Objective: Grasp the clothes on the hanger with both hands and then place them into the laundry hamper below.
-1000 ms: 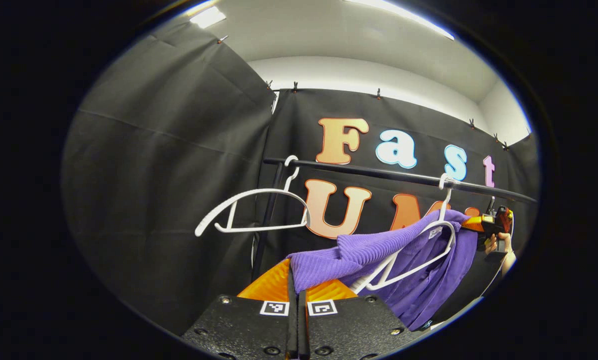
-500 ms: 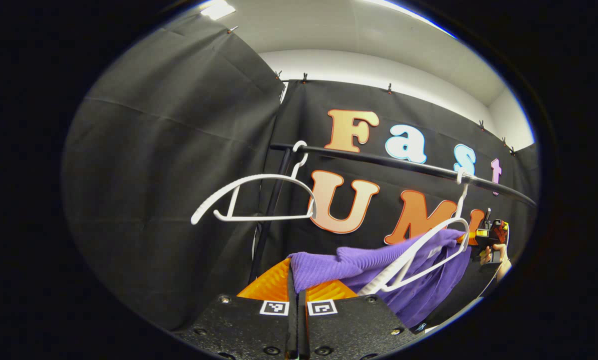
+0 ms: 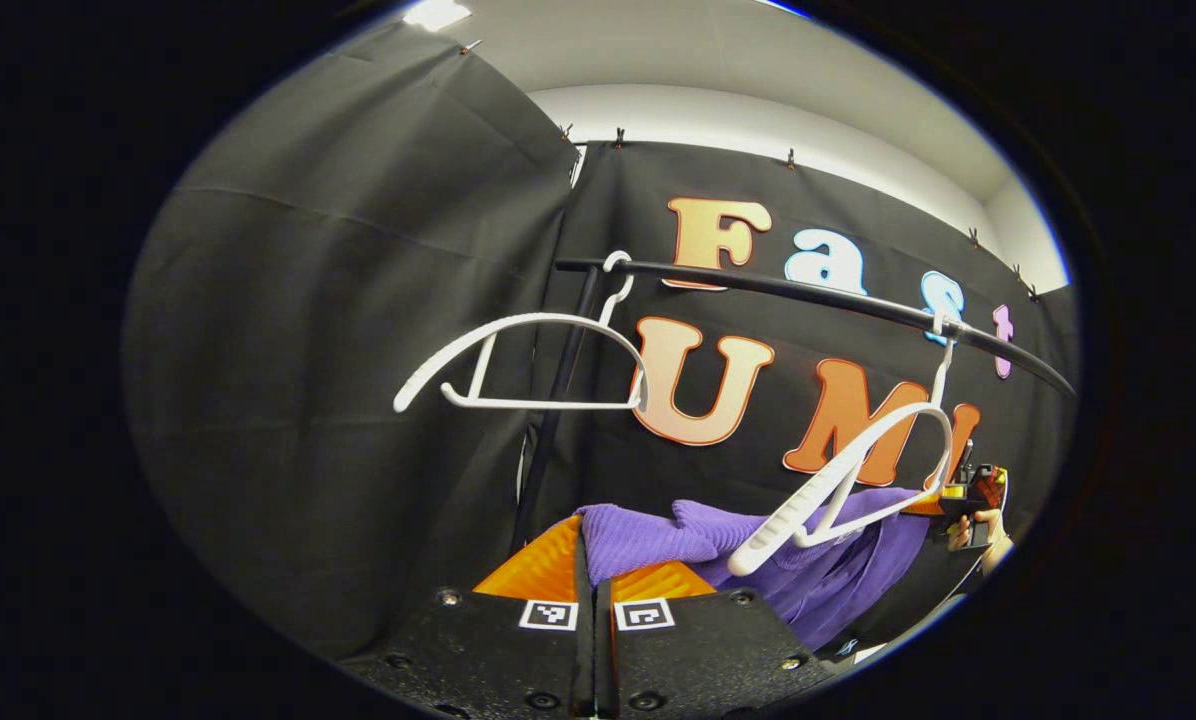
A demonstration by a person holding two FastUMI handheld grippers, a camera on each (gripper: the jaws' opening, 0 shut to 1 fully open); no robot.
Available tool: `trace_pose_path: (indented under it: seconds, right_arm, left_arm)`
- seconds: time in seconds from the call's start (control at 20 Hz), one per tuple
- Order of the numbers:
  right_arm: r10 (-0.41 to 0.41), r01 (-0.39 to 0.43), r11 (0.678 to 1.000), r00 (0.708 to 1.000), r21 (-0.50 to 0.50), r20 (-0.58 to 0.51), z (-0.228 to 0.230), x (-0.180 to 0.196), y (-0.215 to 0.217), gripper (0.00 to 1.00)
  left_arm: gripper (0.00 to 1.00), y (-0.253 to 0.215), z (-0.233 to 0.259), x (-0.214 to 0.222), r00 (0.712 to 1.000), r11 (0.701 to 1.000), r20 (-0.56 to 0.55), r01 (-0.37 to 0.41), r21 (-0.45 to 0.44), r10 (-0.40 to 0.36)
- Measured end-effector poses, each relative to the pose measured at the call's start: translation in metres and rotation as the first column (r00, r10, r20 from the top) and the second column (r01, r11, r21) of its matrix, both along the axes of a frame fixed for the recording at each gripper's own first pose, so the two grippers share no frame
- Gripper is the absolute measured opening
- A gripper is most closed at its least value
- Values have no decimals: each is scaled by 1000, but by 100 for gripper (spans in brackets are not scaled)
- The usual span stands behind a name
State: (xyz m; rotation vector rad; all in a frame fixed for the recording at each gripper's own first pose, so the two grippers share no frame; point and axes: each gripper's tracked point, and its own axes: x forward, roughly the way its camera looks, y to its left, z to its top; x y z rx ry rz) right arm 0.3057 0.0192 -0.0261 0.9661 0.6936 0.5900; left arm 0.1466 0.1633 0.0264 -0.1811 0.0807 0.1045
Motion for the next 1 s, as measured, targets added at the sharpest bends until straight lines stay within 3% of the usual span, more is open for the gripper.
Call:
trace_pose_path:
  seconds: [0.5,0.75,1.0]
  right_arm:
    - [-39,36,999,992,-28,-117,-85,-56,21,16]
    - [-82,71,995,981,-66,-178,-121,-100,21,16]
    - [-118,97,988,976,-121,-184,-138,-140,20,16]
  left_arm:
    - [0,10,-48,-22,995,1000,-103,2,11,-1]
    - [0,-15,-81,-24,982,997,-169,80,-2,-79]
    - [1,-61,-112,-20,953,979,-228,200,-30,-202]
